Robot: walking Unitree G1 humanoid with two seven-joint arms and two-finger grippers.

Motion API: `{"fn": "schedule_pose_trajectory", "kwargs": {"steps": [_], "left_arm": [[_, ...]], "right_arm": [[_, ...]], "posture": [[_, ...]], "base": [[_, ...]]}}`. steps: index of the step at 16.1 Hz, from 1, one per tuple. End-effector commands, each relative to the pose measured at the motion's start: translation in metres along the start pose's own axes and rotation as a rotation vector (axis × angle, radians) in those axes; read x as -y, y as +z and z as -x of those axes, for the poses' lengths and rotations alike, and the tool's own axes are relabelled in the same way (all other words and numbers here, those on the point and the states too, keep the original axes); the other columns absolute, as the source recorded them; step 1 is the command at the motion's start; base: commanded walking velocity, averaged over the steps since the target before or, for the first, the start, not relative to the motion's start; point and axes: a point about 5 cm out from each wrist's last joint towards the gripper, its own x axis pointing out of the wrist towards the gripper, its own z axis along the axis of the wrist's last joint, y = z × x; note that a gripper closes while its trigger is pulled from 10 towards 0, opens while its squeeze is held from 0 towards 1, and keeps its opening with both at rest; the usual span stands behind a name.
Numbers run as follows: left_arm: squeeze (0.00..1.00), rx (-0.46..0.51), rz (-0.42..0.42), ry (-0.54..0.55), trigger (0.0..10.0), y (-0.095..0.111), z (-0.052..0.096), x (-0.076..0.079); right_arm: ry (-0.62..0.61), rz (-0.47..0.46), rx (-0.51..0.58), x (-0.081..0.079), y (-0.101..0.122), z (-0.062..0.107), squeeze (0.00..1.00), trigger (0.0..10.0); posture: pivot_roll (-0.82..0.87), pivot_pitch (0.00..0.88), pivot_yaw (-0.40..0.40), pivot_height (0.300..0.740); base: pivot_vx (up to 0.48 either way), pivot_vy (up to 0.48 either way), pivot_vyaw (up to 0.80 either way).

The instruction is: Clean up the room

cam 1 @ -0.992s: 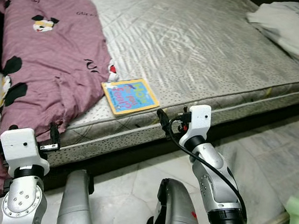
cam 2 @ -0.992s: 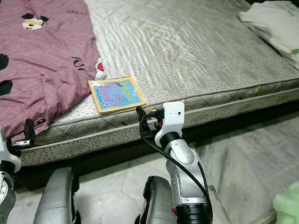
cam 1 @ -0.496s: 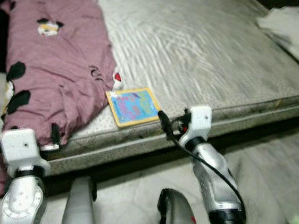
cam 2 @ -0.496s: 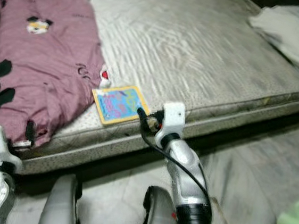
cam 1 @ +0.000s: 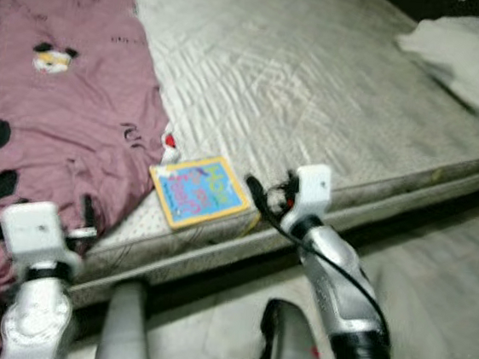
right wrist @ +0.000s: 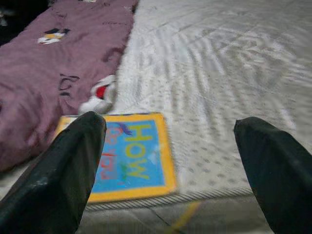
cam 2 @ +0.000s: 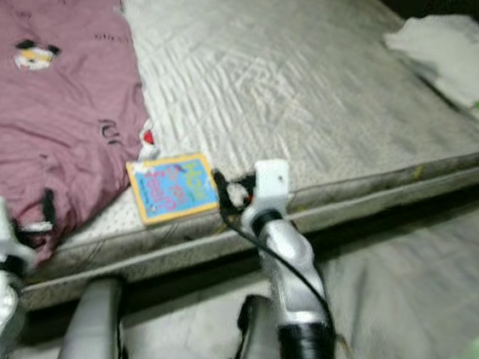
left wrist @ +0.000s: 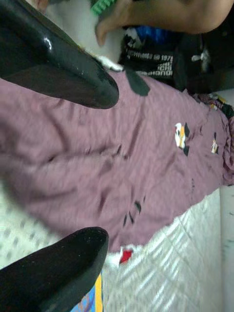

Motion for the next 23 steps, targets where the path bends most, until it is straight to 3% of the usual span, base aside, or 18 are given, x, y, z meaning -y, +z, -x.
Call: {"fn": "schedule_pose_trajectory", "kwargs": {"steps": [1,4,7,8,10,11,14,18,21,23], "left_arm": [[0.0,-0.018,-0.02,0.028,10.0,-0.003,0.001,-0.005],[0.0,-0.024,-0.018,0.1,10.0,-0.002,-0.007,-0.015],[0.0,-0.03,0.049,0.147,10.0,-0.002,-0.021,-0.018],[0.0,-0.051,0.084,0.165,10.0,-0.001,-0.024,-0.009],[0.0,-0.071,0.17,0.101,10.0,-0.001,-0.036,0.014],[0.0,-0.082,0.179,0.09,10.0,-0.004,-0.038,0.017],[0.0,-0.142,0.231,-0.002,10.0,-0.01,-0.061,0.041],[0.0,-0.162,0.265,-0.126,10.0,-0.005,-0.081,0.07],[0.0,-0.187,0.316,-0.118,10.0,-0.01,-0.08,0.079],[0.0,-0.177,0.399,-0.042,10.0,-0.016,-0.078,0.072]], "right_arm": [[-0.011,-0.008,0.0,0.003,0.0,0.002,0.0,10.0],[-0.049,-0.035,-0.013,0.011,0.0,0.004,0.0,10.0],[-0.11,-0.088,0.002,0.028,0.009,0.009,0.0,10.0],[-0.109,-0.082,0.003,0.037,0.015,0.015,0.0,10.0],[-0.061,0.035,-0.028,0.051,0.021,0.026,0.0,10.0],[-0.06,0.047,-0.036,0.054,0.02,0.028,0.0,10.0],[-0.128,0.124,-0.043,0.077,0.031,0.047,0.0,10.0],[-0.154,0.152,-0.073,0.084,0.026,0.068,0.0,10.0],[-0.162,0.166,-0.069,0.086,0.029,0.068,0.0,10.0],[-0.171,0.177,-0.076,0.089,0.028,0.07,0.0,10.0]], "posture": [[0.02,0.061,-0.077,0.565],[0.02,0.06,-0.079,0.565],[-0.01,0.065,-0.084,0.556],[-0.01,0.076,-0.116,0.541],[-0.04,0.102,-0.163,0.541],[-0.06,0.099,-0.165,0.541],[-0.13,0.12,-0.155,0.541],[-0.19,0.139,-0.143,0.541],[-0.2,0.142,-0.137,0.541],[-0.2,0.149,-0.137,0.541]], "base": [[0.0,0.0,0.0],[0.0,0.0,0.0],[0.0,0.0,0.0],[0.0,0.0,0.0],[0.0,0.0,0.0],[0.0,0.0,0.0],[0.0,0.0,0.0],[0.0,0.0,0.0],[0.0,0.0,0.0],[0.0,0.0,0.0]]}}
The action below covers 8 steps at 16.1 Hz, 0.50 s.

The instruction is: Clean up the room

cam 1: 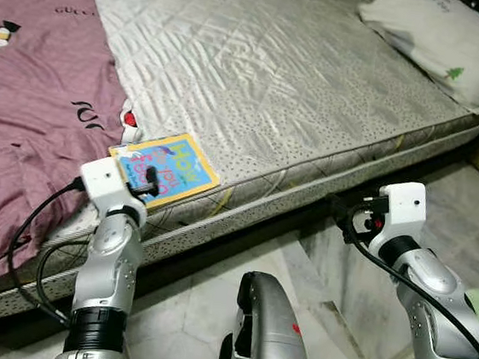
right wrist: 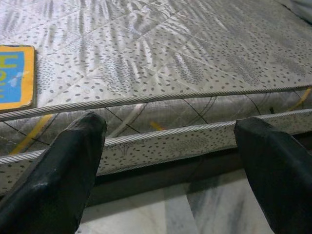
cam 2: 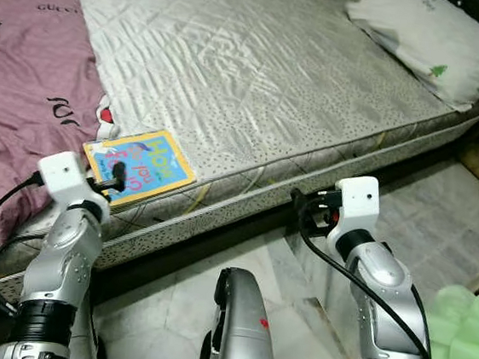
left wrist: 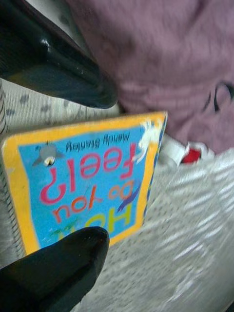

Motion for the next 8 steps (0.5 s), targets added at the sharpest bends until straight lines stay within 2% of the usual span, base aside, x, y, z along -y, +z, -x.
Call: {"fn": "schedule_pose_trajectory", "kwargs": {"steps": [1,4,8], "left_arm": [[0.0,0.003,0.043,0.045,10.0,-0.005,0.003,-0.007],[0.0,-0.013,0.072,0.082,10.0,-0.011,0.002,-0.02],[0.0,-0.062,0.103,0.044,10.0,-0.013,-0.016,-0.028]], "right_arm": [[-0.016,0.021,0.007,0.007,0.003,0.004,0.0,10.0],[-0.03,0.037,-0.008,0.013,0.003,0.012,0.0,10.0],[-0.062,0.083,-0.034,0.026,0.007,0.033,0.0,10.0]], "posture": [[-0.2,0.151,-0.137,0.541],[-0.22,0.174,-0.146,0.541],[-0.29,0.233,-0.17,0.541]], "base": [[0.0,0.0,0.0],[0.0,0.0,0.0],[0.0,0.0,0.0]]}}
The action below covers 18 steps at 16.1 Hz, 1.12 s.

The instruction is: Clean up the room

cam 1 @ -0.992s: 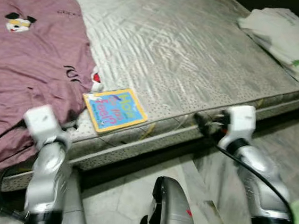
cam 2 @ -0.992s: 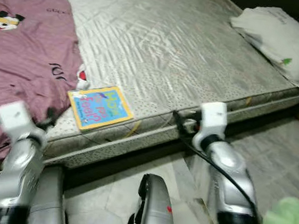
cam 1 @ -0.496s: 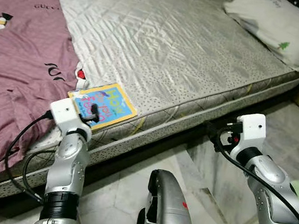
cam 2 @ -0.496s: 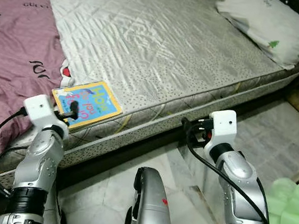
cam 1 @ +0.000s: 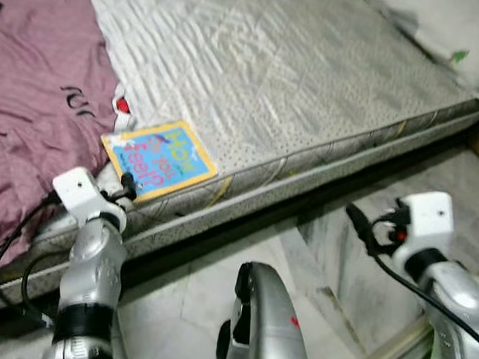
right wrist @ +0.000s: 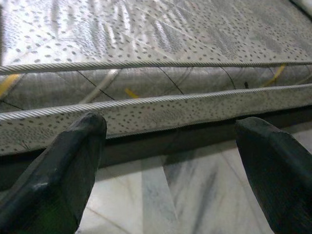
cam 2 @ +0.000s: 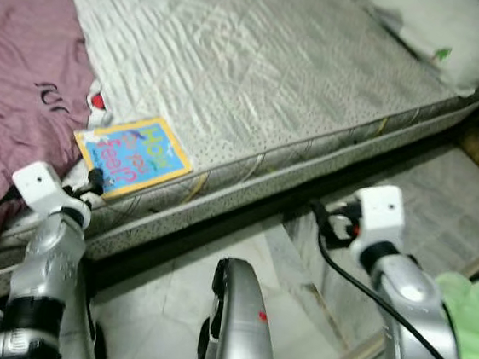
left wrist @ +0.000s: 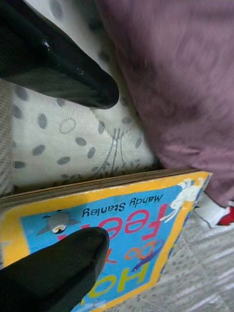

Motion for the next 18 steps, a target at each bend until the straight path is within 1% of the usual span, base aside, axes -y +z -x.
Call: {"fn": "schedule_pose_trajectory", "kwargs": {"steps": [1,3,4,6,7,8,9,10,11,12,13,15,16,17,18], "left_arm": [[0.0,-0.042,0.013,-0.019,10.0,-0.009,-0.001,0.002],[0.0,-0.078,0.018,-0.035,10.0,-0.016,-0.009,0.005],[0.0,-0.092,0.025,-0.081,10.0,-0.018,-0.014,0.017],[0.0,-0.111,0.058,-0.14,10.0,-0.018,-0.018,0.033],[0.0,-0.126,0.066,-0.165,10.0,-0.02,-0.018,0.038],[0.0,-0.162,0.103,-0.221,10.0,-0.026,-0.018,0.048],[0.0,-0.187,0.118,-0.27,10.0,-0.031,-0.018,0.054],[0.0,-0.187,0.138,-0.31,10.0,-0.033,-0.016,0.057],[0.0,-0.181,0.159,-0.328,0.0,-0.033,-0.016,0.057],[0.0,-0.18,0.175,-0.334,0.0,-0.033,-0.016,0.056],[0.0,-0.174,0.192,-0.32,0.0,-0.031,-0.017,0.049],[0.0,-0.163,0.203,-0.312,0.0,-0.028,-0.02,0.04],[0.0,-0.158,0.212,-0.293,0.0,-0.027,-0.022,0.036],[0.0,-0.146,0.235,-0.282,0.0,-0.024,-0.024,0.03],[0.0,-0.136,0.249,-0.274,0.0,-0.02,-0.026,0.028]], "right_arm": [[-0.024,0.016,-0.003,0.009,0.004,0.009,0.0,10.0],[-0.037,0.028,-0.006,0.013,0.008,0.013,0.0,10.0],[-0.037,0.041,-0.014,0.014,0.009,0.016,0.0,10.0],[-0.036,0.039,-0.016,0.014,0.01,0.016,0.0,10.0],[-0.034,0.039,-0.016,0.013,0.011,0.016,0.0,10.0],[-0.029,0.034,-0.012,0.01,0.013,0.014,0.0,10.0],[-0.024,0.029,-0.009,0.008,0.013,0.013,0.0,10.0],[-0.016,0.02,-0.003,0.007,0.014,0.012,0.0,10.0],[-0.011,0.017,0.001,0.006,0.014,0.011,0.0,10.0],[-0.009,0.016,0.005,0.005,0.015,0.009,0.0,10.0],[0.002,0.011,0.034,0.003,0.017,0.006,0.0,10.0],[0.037,0.013,0.043,-0.005,0.016,0.002,0.0,10.0],[0.018,0.052,0.017,-0.006,0.014,0.0,0.0,10.0],[0.052,0.038,0.001,-0.011,0.013,-0.004,0.0,10.0],[0.088,0.031,-0.004,-0.014,0.014,-0.007,0.0,10.0]], "posture": [[-0.3,0.244,-0.177,0.541],[-0.32,0.259,-0.187,0.541],[-0.33,0.263,-0.19,0.541],[-0.33,0.263,-0.192,0.541],[-0.33,0.258,-0.192,0.541],[-0.33,0.252,-0.192,0.541],[-0.33,0.245,-0.192,0.541],[-0.33,0.239,-0.192,0.541],[-0.32,0.234,-0.191,0.541],[-0.32,0.23,-0.191,0.541],[-0.32,0.22,-0.188,0.541],[-0.31,0.209,-0.184,0.541],[-0.3,0.203,-0.182,0.541],[-0.3,0.193,-0.177,0.541],[-0.3,0.186,-0.174,0.541]], "base": [[0.0,0.0,0.0],[0.0,0.0,0.0],[0.0,0.0,0.0],[0.0,0.0,0.0],[0.0,0.0,0.0],[0.0,0.0,0.0],[0.0,0.0,0.0],[0.0,0.0,0.0],[0.0,0.0,0.0],[0.0,0.0,0.0],[0.0,0.0,0.0],[0.0,0.0,0.0],[0.0,0.0,0.0],[0.0,0.0,0.0],[0.0,0.0,0.0]]}}
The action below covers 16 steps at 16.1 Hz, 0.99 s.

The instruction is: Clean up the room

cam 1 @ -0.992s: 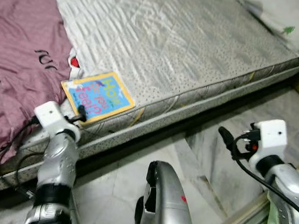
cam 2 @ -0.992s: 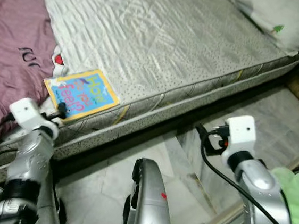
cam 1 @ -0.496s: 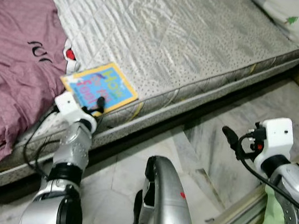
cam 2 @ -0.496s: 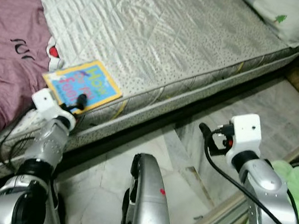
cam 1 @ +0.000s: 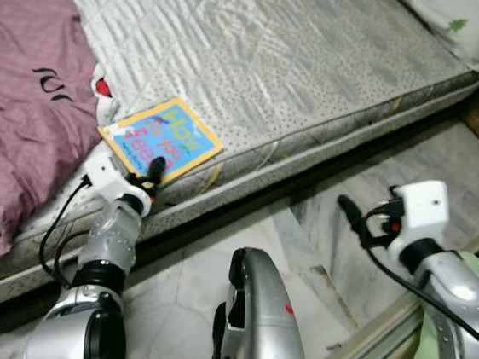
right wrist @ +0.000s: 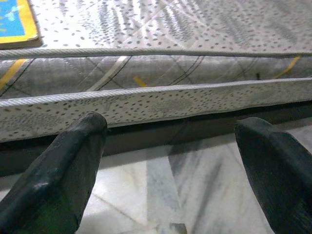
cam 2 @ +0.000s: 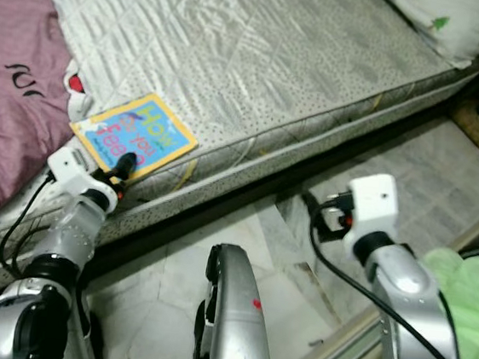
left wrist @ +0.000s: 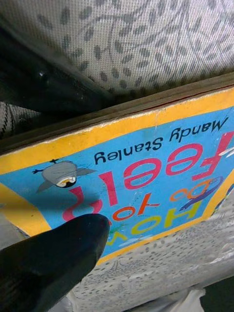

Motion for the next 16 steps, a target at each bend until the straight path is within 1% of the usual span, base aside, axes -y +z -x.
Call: {"fn": "schedule_pose_trajectory", "kwargs": {"steps": [1,3,4,5,6,7,8,9,10,11,14,15,16], "left_arm": [[0.0,-0.044,0.029,0.012,0.0,-0.011,0.001,-0.002],[0.0,-0.032,0.039,0.015,0.0,-0.007,0.0,-0.003],[0.0,-0.026,0.046,0.006,0.0,-0.006,0.0,-0.004],[0.0,-0.025,0.051,0.002,0.0,-0.005,0.0,-0.005],[0.0,-0.027,0.056,0.014,0.0,-0.004,0.001,-0.008],[0.0,-0.024,0.071,0.036,0.0,-0.003,0.002,-0.013],[0.0,-0.019,0.081,0.054,0.0,-0.001,0.002,-0.016],[0.0,-0.009,0.082,0.058,0.0,0.001,0.003,-0.018],[0.0,-0.001,0.078,0.063,0.0,0.004,0.002,-0.02],[0.0,0.013,0.08,0.061,0.0,0.008,0.001,-0.019],[0.0,0.029,0.071,0.04,0.0,0.015,-0.001,-0.019],[0.0,0.044,0.064,0.042,0.0,0.019,-0.001,-0.019],[0.0,0.06,0.051,0.055,0.0,0.025,-0.002,-0.022]], "right_arm": [[0.02,-0.01,-0.016,0.001,-0.002,0.0,0.0,10.0],[0.023,-0.01,0.022,0.0,-0.001,-0.006,0.0,10.0],[0.023,-0.015,0.048,-0.001,0.003,-0.009,0.0,10.0],[0.032,-0.001,0.063,-0.004,0.006,-0.011,0.0,10.0],[0.074,-0.024,0.057,-0.01,0.007,-0.013,0.0,10.0],[0.118,-0.08,0.03,-0.014,0.004,-0.016,0.0,10.0],[0.115,-0.139,0.006,-0.014,0.001,-0.018,0.0,10.0],[0.127,-0.136,0.039,-0.015,0.004,-0.019,0.0,10.0],[0.117,-0.122,0.053,-0.015,0.005,-0.023,0.0,10.0],[0.119,-0.129,0.054,-0.016,0.006,-0.03,0.0,10.0],[0.17,-0.15,0.083,-0.029,0.013,-0.043,0.0,10.0],[0.184,-0.179,0.091,-0.033,0.014,-0.047,0.0,10.0],[0.205,-0.204,0.101,-0.039,0.016,-0.057,0.0,10.0]], "posture": [[-0.3,0.186,-0.174,0.541],[-0.28,0.165,-0.168,0.541],[-0.27,0.159,-0.164,0.541],[-0.27,0.158,-0.163,0.541],[-0.27,0.153,-0.161,0.541],[-0.26,0.149,-0.159,0.541],[-0.26,0.145,-0.158,0.541],[-0.25,0.136,-0.155,0.541],[-0.24,0.128,-0.152,0.541],[-0.23,0.111,-0.149,0.541],[-0.19,0.072,-0.147,0.541],[-0.18,0.06,-0.146,0.541],[-0.15,0.038,-0.14,0.541]], "base": [[0.0,0.0,0.0],[0.0,0.0,0.0],[0.0,0.0,0.0],[0.0,0.0,0.0],[0.0,0.0,0.0],[0.0,0.0,0.0],[0.0,0.0,0.0],[0.0,0.0,0.0],[0.0,0.0,0.0],[0.0,0.0,0.0],[0.0,0.0,0.0],[0.0,0.0,0.0],[0.0,0.0,0.0]]}}
